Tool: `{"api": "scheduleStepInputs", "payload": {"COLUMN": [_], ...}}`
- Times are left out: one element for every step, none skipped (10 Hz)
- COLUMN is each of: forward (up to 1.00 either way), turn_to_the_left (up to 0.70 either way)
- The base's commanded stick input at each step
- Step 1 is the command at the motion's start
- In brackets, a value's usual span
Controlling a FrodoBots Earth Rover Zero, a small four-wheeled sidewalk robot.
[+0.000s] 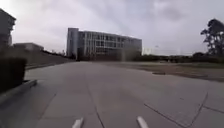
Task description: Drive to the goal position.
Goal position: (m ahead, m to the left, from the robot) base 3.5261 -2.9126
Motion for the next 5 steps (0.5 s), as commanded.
{"api": "scheduleStepInputs", "payload": {"forward": [0.7, 0.7, 0.7, 0.7, 0.7], "turn_to_the_left": [0.0, 0.0, 0.0, 0.0, 0.0]}}
